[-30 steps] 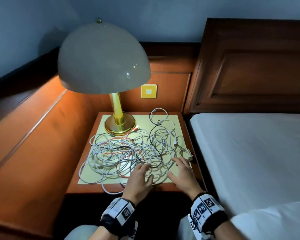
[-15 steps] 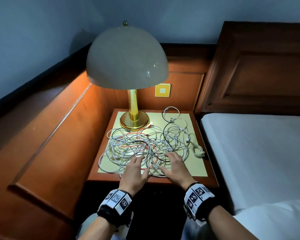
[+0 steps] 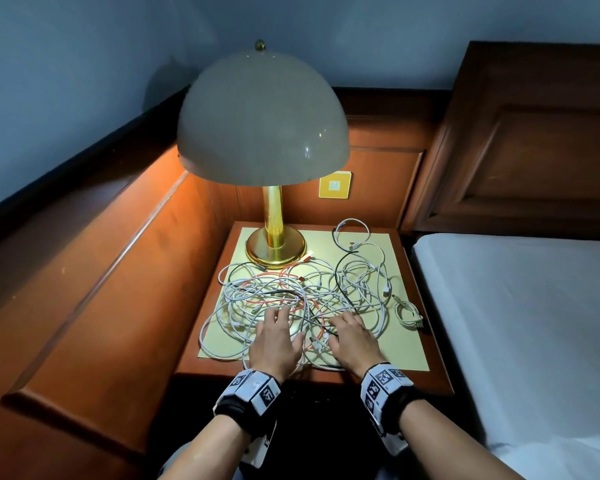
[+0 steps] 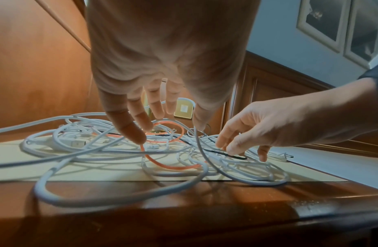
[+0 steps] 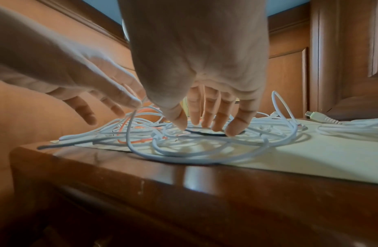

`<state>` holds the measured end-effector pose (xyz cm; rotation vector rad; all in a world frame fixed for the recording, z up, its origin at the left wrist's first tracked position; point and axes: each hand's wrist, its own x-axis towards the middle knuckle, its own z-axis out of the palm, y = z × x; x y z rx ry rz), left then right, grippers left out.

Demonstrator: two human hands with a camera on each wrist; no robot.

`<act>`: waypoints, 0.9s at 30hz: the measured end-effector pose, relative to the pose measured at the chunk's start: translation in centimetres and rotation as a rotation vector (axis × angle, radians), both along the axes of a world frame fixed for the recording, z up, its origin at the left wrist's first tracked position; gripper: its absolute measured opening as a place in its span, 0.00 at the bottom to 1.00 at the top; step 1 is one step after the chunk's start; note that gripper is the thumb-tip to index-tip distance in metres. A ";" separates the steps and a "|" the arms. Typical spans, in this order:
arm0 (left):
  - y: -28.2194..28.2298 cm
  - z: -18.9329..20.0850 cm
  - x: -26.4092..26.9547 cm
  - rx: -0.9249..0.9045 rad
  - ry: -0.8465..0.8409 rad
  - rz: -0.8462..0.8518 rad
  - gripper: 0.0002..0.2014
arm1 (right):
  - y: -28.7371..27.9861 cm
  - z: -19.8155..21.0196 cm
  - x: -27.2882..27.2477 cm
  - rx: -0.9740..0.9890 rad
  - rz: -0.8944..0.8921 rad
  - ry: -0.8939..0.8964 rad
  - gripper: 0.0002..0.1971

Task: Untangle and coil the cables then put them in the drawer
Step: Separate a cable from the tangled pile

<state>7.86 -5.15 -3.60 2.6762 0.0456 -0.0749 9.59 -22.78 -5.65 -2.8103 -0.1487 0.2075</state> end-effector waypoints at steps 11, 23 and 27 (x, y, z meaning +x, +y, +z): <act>0.9 -0.3 0.5 -0.154 -0.059 0.041 0.16 | -1.2 0.0 0.8 0.259 -0.082 -0.123 0.08; 2.1 1.6 -0.6 -0.484 -0.220 -0.021 0.08 | 3.5 3.2 -1.6 0.641 -0.013 -0.029 0.15; 2.9 1.5 -1.2 -0.473 -0.168 -0.016 0.09 | 4.3 3.5 -2.0 0.752 -0.116 -0.045 0.04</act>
